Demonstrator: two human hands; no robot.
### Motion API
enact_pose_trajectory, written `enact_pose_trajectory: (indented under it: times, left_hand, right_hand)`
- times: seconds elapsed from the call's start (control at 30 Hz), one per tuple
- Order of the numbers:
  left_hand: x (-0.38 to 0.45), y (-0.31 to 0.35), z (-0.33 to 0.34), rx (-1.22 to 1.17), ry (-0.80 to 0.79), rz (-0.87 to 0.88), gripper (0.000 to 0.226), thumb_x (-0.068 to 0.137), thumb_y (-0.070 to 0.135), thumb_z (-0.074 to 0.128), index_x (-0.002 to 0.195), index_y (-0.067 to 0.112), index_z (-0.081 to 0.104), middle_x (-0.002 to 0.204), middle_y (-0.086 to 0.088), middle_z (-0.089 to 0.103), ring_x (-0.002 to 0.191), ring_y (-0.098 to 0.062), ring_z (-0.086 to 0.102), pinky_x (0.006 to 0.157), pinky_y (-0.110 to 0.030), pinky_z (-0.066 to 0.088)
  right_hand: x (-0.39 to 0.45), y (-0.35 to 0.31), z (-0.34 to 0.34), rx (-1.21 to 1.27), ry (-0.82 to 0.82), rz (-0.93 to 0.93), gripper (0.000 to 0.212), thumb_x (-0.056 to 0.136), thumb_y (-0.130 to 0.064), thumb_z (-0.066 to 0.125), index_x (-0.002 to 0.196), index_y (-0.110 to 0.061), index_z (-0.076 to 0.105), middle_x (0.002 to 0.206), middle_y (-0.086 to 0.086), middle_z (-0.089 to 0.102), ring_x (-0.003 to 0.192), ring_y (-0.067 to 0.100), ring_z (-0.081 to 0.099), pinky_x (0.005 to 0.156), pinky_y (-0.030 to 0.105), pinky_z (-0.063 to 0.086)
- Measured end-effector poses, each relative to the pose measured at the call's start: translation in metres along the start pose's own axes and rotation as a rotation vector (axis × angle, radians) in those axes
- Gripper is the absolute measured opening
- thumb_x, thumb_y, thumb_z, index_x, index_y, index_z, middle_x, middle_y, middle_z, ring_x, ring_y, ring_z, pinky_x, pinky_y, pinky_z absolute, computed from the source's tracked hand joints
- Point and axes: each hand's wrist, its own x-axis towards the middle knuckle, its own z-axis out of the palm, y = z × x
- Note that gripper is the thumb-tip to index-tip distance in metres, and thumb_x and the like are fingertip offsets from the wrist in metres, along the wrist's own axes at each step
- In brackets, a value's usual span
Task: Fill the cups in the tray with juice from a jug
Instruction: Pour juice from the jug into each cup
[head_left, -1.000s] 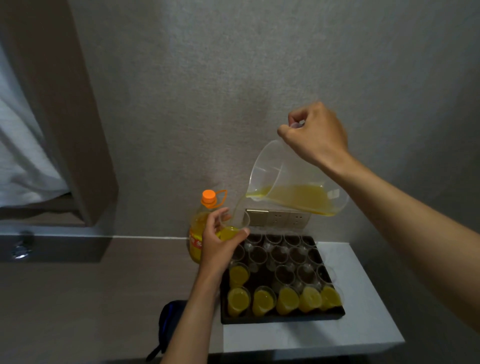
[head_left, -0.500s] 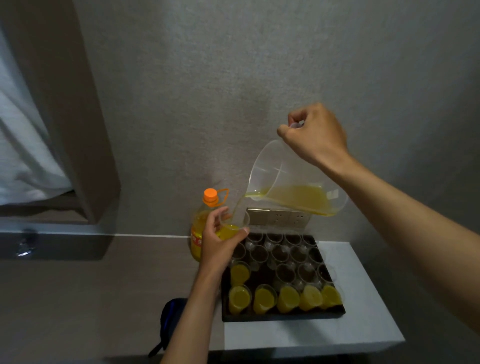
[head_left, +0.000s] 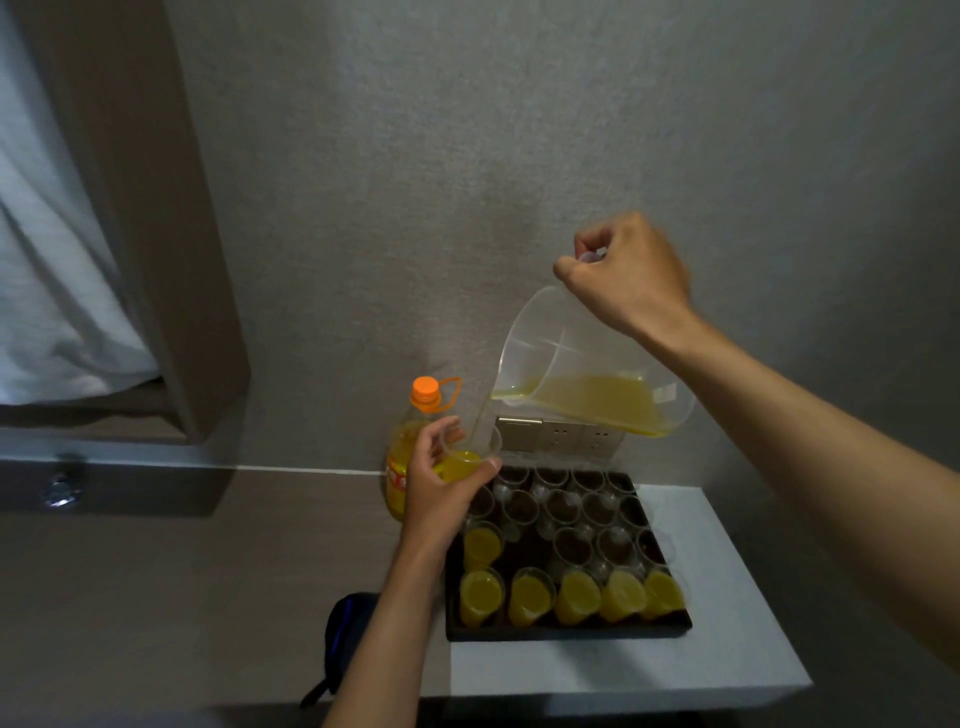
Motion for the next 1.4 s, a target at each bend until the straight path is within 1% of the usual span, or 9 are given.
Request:
enact_pose_trajectory:
  times: [0.27, 0.4, 0.5, 0.63, 0.77, 0.87, 1.03, 1.23, 1.4]
  left_hand:
    - [-0.007, 0.004, -0.001, 0.02, -0.014, -0.002, 0.06, 0.075, 0.009, 0.088, 0.125, 0.027, 0.061, 0.127, 0.007, 0.065, 0.123, -0.007, 0.058, 0.093, -0.022, 0.052]
    - [-0.009, 0.004, -0.001, 0.017, -0.018, -0.002, 0.06, 0.074, 0.01, 0.089, 0.125, 0.027, 0.061, 0.126, 0.007, 0.065, 0.123, -0.01, 0.059, 0.099, -0.034, 0.054]
    - [-0.008, 0.003, 0.001, 0.015, -0.016, -0.014, 0.064, 0.069, 0.019, 0.092, 0.123, 0.032, 0.062, 0.125, 0.009, 0.066, 0.123, -0.011, 0.06, 0.099, -0.045, 0.055]
    - [-0.007, 0.002, 0.002, 0.026, -0.005, 0.004, 0.061, 0.072, 0.012, 0.091, 0.122, 0.033, 0.062, 0.125, 0.008, 0.066, 0.125, -0.012, 0.059, 0.097, -0.034, 0.055]
    - [-0.007, 0.003, 0.001, 0.026, -0.01, 0.002, 0.061, 0.072, 0.012, 0.091, 0.121, 0.036, 0.062, 0.124, 0.01, 0.067, 0.123, -0.011, 0.059, 0.097, -0.033, 0.054]
    - [-0.008, 0.004, 0.0, 0.026, -0.01, -0.003, 0.062, 0.072, 0.011, 0.09, 0.122, 0.033, 0.061, 0.125, 0.01, 0.066, 0.122, -0.009, 0.059, 0.095, -0.027, 0.052]
    - [-0.007, 0.003, 0.0, 0.035, -0.003, 0.014, 0.062, 0.072, 0.01, 0.091, 0.123, 0.031, 0.061, 0.126, 0.008, 0.065, 0.123, -0.011, 0.059, 0.103, -0.036, 0.052]
    - [-0.009, 0.002, 0.001, 0.029, -0.005, 0.015, 0.062, 0.072, 0.011, 0.091, 0.122, 0.033, 0.061, 0.126, 0.008, 0.065, 0.124, -0.012, 0.059, 0.101, -0.033, 0.053]
    - [-0.011, 0.005, -0.001, 0.026, -0.013, -0.001, 0.061, 0.074, 0.013, 0.09, 0.123, 0.033, 0.06, 0.127, 0.008, 0.065, 0.123, -0.008, 0.059, 0.091, -0.022, 0.053]
  right_hand:
    - [-0.008, -0.003, -0.008, -0.019, 0.005, -0.002, 0.03, 0.082, -0.029, 0.064, 0.066, -0.005, 0.056, 0.057, 0.001, 0.05, 0.057, 0.019, 0.051, 0.056, 0.023, 0.034]
    - [-0.01, -0.004, -0.009, -0.028, 0.002, 0.002, 0.029, 0.082, -0.028, 0.064, 0.063, -0.008, 0.055, 0.057, 0.002, 0.05, 0.058, 0.02, 0.051, 0.056, 0.023, 0.034]
    - [-0.011, -0.004, -0.009, -0.015, -0.016, -0.001, 0.03, 0.081, -0.028, 0.062, 0.059, -0.011, 0.05, 0.055, 0.001, 0.046, 0.055, 0.02, 0.047, 0.055, 0.027, 0.035]
    - [-0.011, -0.004, -0.011, -0.012, -0.021, -0.003, 0.03, 0.08, -0.028, 0.062, 0.059, -0.012, 0.05, 0.054, 0.002, 0.044, 0.054, 0.02, 0.045, 0.055, 0.028, 0.036]
    - [-0.011, -0.006, -0.011, -0.015, -0.024, -0.008, 0.029, 0.081, -0.029, 0.063, 0.06, -0.012, 0.052, 0.055, 0.001, 0.046, 0.054, 0.018, 0.046, 0.056, 0.028, 0.037]
    - [-0.011, -0.006, -0.012, -0.019, -0.024, -0.007, 0.031, 0.081, -0.029, 0.063, 0.058, -0.013, 0.05, 0.055, 0.001, 0.046, 0.054, 0.018, 0.046, 0.055, 0.027, 0.036]
    - [-0.012, -0.007, -0.012, -0.023, -0.024, -0.001, 0.031, 0.081, -0.028, 0.062, 0.059, -0.012, 0.048, 0.054, 0.0, 0.043, 0.053, 0.018, 0.043, 0.054, 0.026, 0.034]
    - [-0.011, -0.009, -0.014, -0.022, -0.017, 0.001, 0.029, 0.08, -0.029, 0.062, 0.064, -0.006, 0.053, 0.057, 0.004, 0.05, 0.059, 0.023, 0.051, 0.056, 0.027, 0.037]
    - [-0.012, -0.008, -0.013, -0.008, -0.027, -0.011, 0.028, 0.08, -0.029, 0.063, 0.061, -0.011, 0.052, 0.055, 0.001, 0.046, 0.054, 0.019, 0.045, 0.055, 0.027, 0.034]
